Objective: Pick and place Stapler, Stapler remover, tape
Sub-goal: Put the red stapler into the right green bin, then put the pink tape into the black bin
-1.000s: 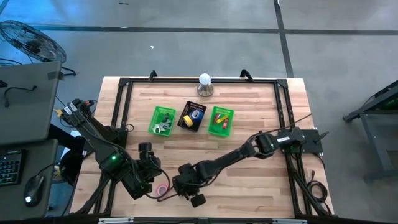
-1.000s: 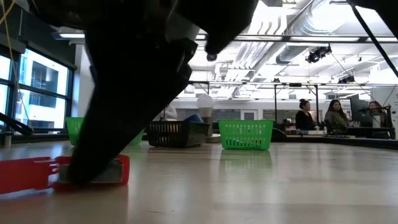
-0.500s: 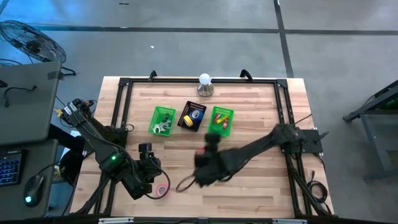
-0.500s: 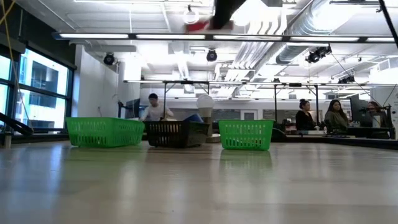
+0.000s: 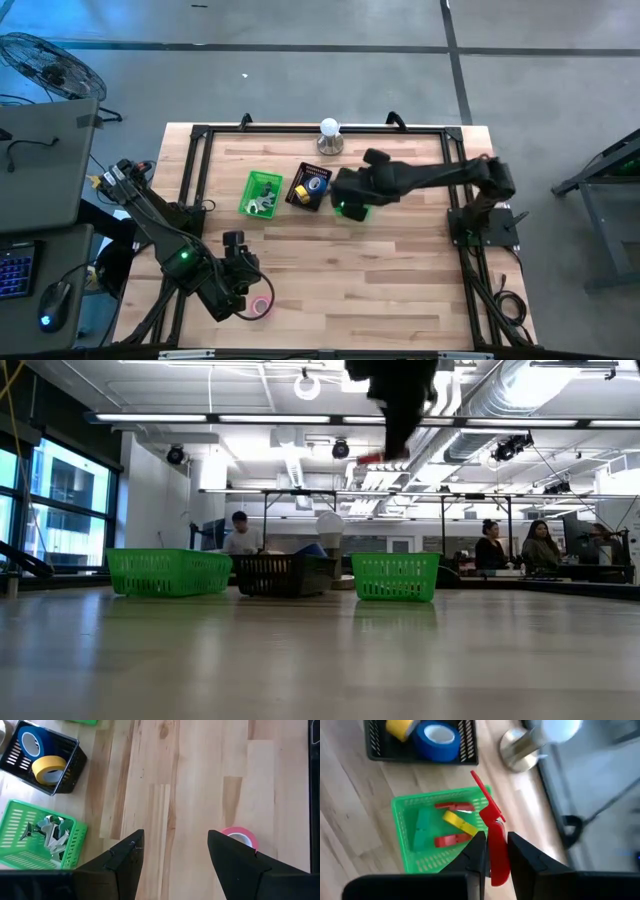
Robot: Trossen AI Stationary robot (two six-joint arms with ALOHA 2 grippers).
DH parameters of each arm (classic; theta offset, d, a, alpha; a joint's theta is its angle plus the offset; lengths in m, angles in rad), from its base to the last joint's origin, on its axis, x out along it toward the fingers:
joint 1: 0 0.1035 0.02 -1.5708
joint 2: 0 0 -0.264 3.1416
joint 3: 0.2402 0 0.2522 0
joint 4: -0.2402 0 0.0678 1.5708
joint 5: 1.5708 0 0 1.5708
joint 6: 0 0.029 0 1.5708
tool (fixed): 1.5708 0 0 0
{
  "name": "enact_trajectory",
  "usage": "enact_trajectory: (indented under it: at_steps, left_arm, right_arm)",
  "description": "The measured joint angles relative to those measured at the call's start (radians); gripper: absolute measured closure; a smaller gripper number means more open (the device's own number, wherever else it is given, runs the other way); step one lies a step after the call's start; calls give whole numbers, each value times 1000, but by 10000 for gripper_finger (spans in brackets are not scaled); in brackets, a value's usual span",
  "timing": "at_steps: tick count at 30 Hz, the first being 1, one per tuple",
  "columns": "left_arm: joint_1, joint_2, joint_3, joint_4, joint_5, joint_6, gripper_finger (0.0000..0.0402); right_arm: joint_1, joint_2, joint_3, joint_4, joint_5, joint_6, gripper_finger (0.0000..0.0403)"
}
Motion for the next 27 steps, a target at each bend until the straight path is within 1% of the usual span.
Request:
enact_trajectory:
  at_steps: [3,6,10,13,15,19,24,27]
  left_arm:
    - [0,1,-25,8,6,0,188]
    - [0,3,-64,6,3,0,188]
    - [0,3,-123,8,-6,-3,188]
    - [0,3,-156,32,-6,-3,188]
    - [0,3,-165,46,-8,-3,188]
    - [0,3,-170,80,-10,-1,188]
    - [1,3,-170,107,-17,-1,188]
    - [1,3,-170,123,-18,-1,188]
  right_arm:
    - [-60,-61,-203,214,-110,-33,356]
    - [-109,-73,-371,392,-201,-62,356]
    - [-162,-79,-526,561,-307,-70,356]
    - [-194,-78,-611,647,-340,-83,352]
    - [-205,-78,-630,685,-357,-84,331]
    - [-209,-78,-633,711,-380,-83,272]
    - [-203,-79,-587,706,-386,-86,206]
    - [-197,-79,-536,680,-410,-115,183]
